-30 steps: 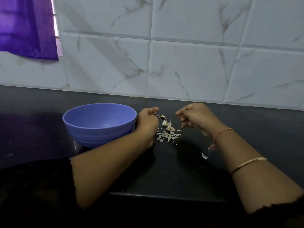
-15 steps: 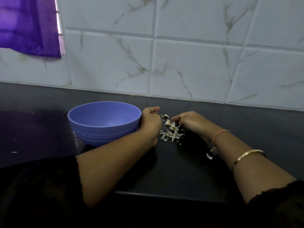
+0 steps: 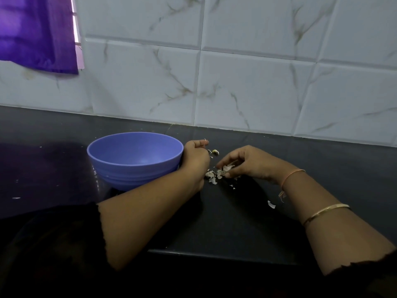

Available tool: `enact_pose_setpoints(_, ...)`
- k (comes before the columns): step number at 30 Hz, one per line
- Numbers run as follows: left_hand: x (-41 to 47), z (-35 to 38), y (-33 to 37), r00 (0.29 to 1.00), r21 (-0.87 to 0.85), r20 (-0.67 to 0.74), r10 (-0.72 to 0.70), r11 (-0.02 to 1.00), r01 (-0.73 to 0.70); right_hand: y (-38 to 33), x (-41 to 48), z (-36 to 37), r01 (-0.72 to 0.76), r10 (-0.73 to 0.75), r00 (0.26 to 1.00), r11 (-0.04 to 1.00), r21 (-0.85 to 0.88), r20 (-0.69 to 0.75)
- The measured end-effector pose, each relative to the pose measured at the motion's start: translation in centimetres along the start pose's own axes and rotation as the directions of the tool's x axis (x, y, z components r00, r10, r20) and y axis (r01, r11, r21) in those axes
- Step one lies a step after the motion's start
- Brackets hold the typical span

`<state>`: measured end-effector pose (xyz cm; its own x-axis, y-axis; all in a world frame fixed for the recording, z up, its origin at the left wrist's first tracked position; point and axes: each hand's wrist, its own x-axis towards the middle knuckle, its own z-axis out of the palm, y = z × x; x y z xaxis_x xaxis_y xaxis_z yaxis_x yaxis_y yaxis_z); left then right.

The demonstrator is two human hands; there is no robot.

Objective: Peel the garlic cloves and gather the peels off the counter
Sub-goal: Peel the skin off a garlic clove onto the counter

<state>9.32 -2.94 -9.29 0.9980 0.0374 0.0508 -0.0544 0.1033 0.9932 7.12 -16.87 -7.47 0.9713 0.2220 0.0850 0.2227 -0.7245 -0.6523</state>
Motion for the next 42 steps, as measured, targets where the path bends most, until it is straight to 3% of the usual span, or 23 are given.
enact_pose_setpoints(5,0.1,0.1,-0.1,1.000,-0.026,-0.001,-0.008,1.000,0.008,0.0,-0.1,-0.4,0.064,-0.041,0.985,0.989,0.132,-0.170)
enact_pose_setpoints(10,0.5,0.1,-0.3,1.000,-0.028,-0.013,-0.015,0.999,0.015,-0.7,-0.3,0.0,0.046,-0.044,0.999,0.975,0.216,-0.014)
enact_pose_setpoints(12,0.5,0.1,-0.3,1.000,-0.027,-0.011,-0.027,0.999,0.027,-0.7,0.0,0.3,0.069,-0.044,0.993,0.970,0.232,-0.109)
enact_pose_setpoints(14,0.6,0.2,-0.2,1.000,-0.032,-0.012,-0.028,0.999,0.027,-0.5,0.8,0.5,0.046,-0.010,0.976,0.986,0.158,-0.218)
enact_pose_setpoints(17,0.7,0.3,-0.1,0.999,-0.041,-0.033,-0.012,0.999,0.010,-0.1,1.9,1.1,-0.090,0.088,0.986,0.996,-0.004,-0.144)
enact_pose_setpoints(20,0.8,0.3,0.1,0.999,-0.044,-0.045,-0.011,0.999,0.009,-0.3,2.6,1.6,-0.045,0.075,0.972,0.990,0.137,-0.224)
enact_pose_setpoints(22,0.7,0.3,0.2,0.999,-0.046,-0.048,-0.021,0.999,0.019,-0.3,3.3,1.5,-0.024,0.064,0.956,0.990,0.139,-0.286)
enact_pose_setpoints(33,0.4,0.6,0.2,0.998,-0.013,-0.070,-0.002,1.000,0.001,0.1,8.1,2.4,-0.128,0.118,0.990,0.984,-0.128,-0.076)
enact_pose_setpoints(37,0.9,0.6,0.1,0.997,0.016,-0.080,0.023,1.000,-0.022,0.3,8.1,2.1,-0.113,0.100,0.992,0.973,-0.200,-0.075)
enact_pose_setpoints(42,1.1,0.5,0.0,0.993,0.041,-0.072,0.096,0.995,-0.093,0.4,5.8,1.7,-0.123,0.141,0.977,0.986,0.114,-0.161)
